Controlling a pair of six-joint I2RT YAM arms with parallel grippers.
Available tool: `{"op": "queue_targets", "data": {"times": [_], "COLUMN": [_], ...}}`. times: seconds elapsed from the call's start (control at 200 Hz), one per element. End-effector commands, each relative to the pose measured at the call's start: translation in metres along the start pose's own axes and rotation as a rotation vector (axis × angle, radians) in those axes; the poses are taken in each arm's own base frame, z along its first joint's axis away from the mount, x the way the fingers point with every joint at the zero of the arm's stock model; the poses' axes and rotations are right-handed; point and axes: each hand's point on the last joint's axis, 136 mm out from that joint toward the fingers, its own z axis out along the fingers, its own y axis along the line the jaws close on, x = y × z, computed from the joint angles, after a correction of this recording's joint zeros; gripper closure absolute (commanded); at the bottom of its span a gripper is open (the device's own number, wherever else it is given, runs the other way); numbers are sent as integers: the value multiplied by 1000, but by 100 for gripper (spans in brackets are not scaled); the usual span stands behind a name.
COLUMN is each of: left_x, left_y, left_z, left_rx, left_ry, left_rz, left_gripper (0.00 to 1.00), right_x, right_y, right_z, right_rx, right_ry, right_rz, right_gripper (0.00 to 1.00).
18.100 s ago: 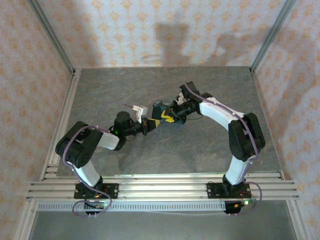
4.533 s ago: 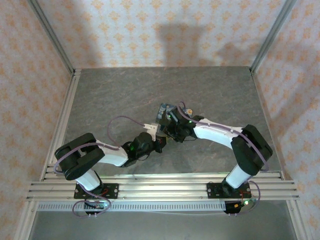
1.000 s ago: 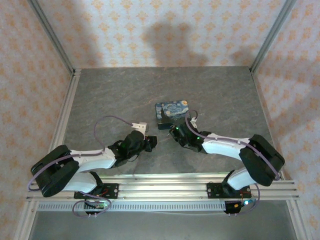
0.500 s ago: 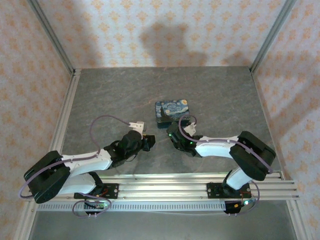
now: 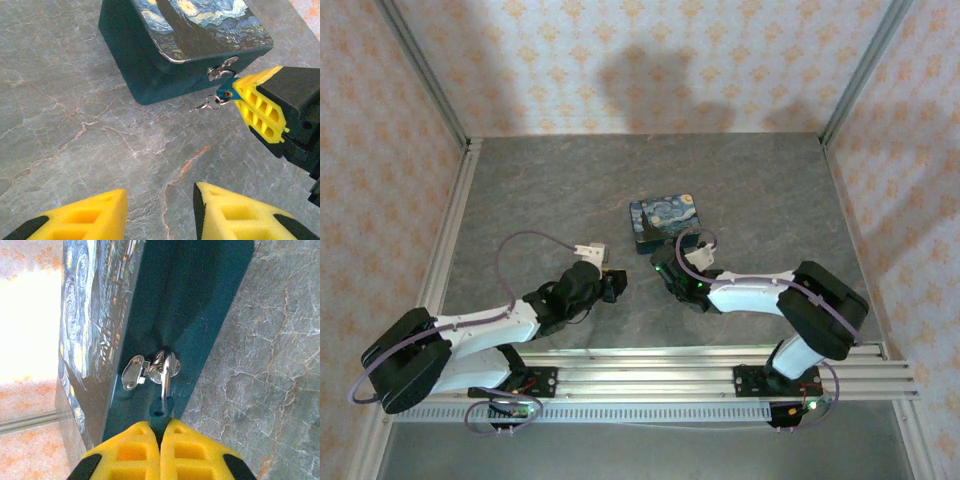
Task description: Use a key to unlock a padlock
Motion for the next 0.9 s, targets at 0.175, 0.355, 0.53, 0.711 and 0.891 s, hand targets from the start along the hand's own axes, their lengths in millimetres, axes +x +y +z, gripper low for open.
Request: {"op": "queue_targets", "data": {"times": [0.175, 0.355, 0.53, 0.711, 0.891], "left_x": [1, -1, -2, -3, -4], "left_y": [13, 15, 17, 19, 21], "left_z": [-4, -9, -12, -14, -18], "left_rx": [-49, -57, -64, -70, -72], "left_ry": [-4, -12, -16, -22, -35], "left_rz": [15, 43, 44, 41, 33], "left_gripper": [60, 60, 59, 59, 59], "right_x": [-20, -23, -17, 1, -21], "right_y": [12, 10, 4, 8, 24], "right_z": [0, 4, 10, 33, 16], "right_rx": [-48, -52, -3, 16, -7], "right_ry": [-135, -161, -117, 65, 2], "right_rz": [19, 28, 20, 56, 15], "right_gripper": [100, 100, 100, 100, 100]}}
